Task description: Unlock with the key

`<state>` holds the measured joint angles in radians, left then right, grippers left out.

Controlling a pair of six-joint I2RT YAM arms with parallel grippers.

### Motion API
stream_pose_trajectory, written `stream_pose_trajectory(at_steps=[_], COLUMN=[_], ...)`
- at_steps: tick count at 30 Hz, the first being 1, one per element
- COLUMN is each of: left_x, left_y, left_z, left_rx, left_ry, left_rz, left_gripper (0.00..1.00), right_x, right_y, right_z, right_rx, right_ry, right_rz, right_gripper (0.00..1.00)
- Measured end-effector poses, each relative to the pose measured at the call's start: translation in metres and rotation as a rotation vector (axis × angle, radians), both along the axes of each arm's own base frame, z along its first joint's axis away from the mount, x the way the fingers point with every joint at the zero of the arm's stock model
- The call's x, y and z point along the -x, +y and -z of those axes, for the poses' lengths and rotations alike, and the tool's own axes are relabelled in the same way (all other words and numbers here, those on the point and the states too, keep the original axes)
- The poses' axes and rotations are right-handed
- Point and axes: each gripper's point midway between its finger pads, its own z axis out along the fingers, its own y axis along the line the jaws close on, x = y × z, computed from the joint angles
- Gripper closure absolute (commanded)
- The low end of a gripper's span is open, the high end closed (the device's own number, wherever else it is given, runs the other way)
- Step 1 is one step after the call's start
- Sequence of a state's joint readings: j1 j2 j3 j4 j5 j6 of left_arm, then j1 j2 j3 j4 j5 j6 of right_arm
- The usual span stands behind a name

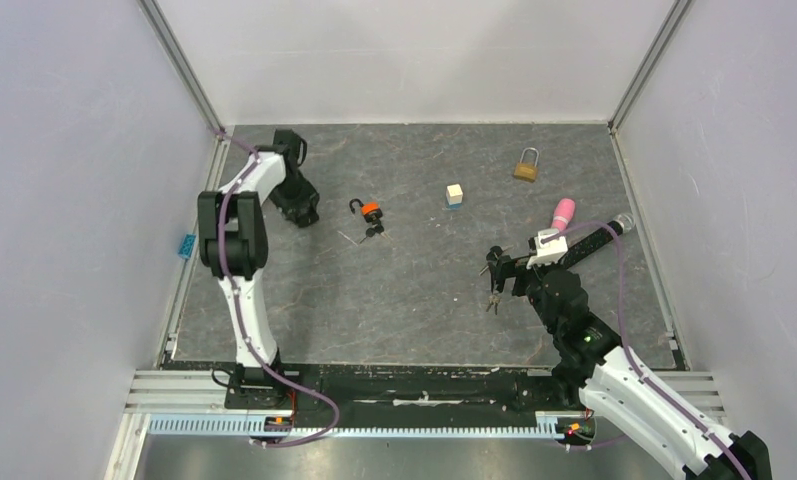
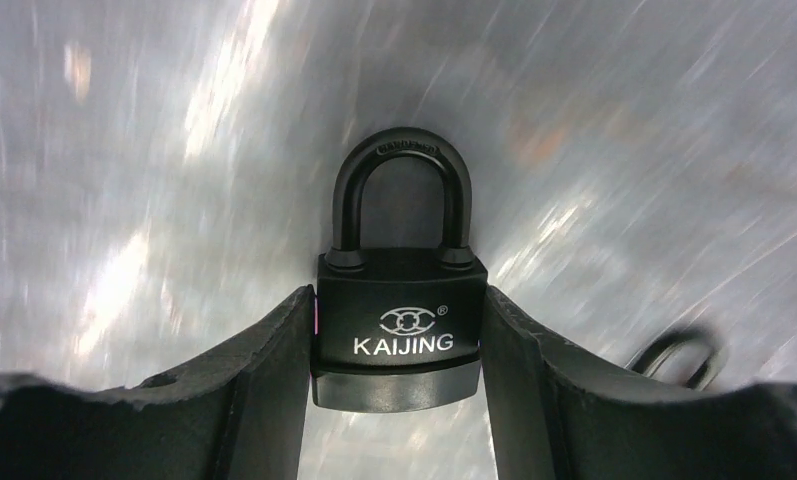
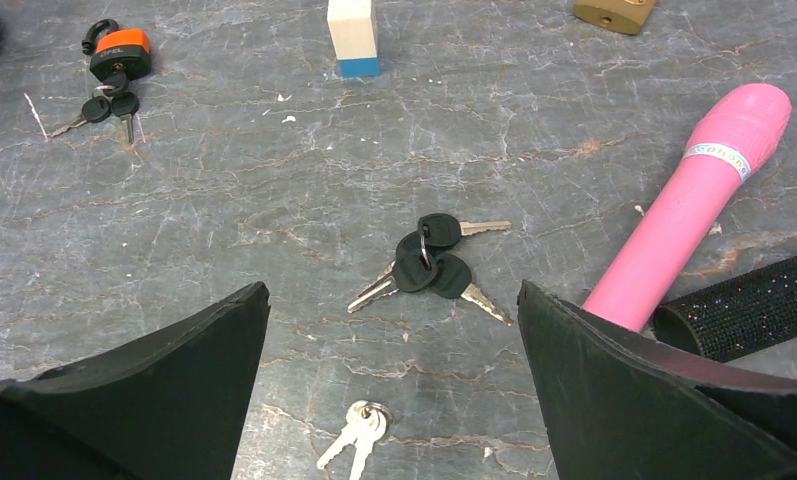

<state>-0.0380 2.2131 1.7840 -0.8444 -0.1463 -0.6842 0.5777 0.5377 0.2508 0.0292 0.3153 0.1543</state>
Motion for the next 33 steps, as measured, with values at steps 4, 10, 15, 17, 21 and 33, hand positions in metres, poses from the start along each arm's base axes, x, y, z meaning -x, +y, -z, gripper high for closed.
stream_pose_trajectory(at_steps=[4,10,15,17,21,33], left_x=[0.069,0.142,0.187,0.204,0.225,0.231], left_y=[-0.014,-0.039,-0.077,-0.092,-0.119,-0.143], left_z=[-0.001,-0.001,0.004,0.007,0.008,-0.008], left_rx=[0.069,0.147,0.19,0.215,0.267,0.343], left_ry=[0.075,0.127,0.136,0.141,0.139,0.049], left_rz=[-0.022,0.007,0.09,0.11,0.12,0.097], left_gripper=[0.68,0.67,0.63,0.6,0.55,0.13], right_x=[0.001,0.002,0.003,0.004,0.002,-0.036], right_y=[0.002,0.006,0.007,0.007,0.009,0.008], right_z=[0.003,0.012,0.031,0.041,0.056,0.075], right_rx=[-0.008,-0.023,0.002,0.023,0.063,0.127], right_ry=[0.013,0.053,0.132,0.181,0.273,0.458], right_rz=[-0.005,-0.014,-0.007,-0.004,0.004,0.08], right_gripper=[0.05,0.06,0.09,0.1,0.11,0.27])
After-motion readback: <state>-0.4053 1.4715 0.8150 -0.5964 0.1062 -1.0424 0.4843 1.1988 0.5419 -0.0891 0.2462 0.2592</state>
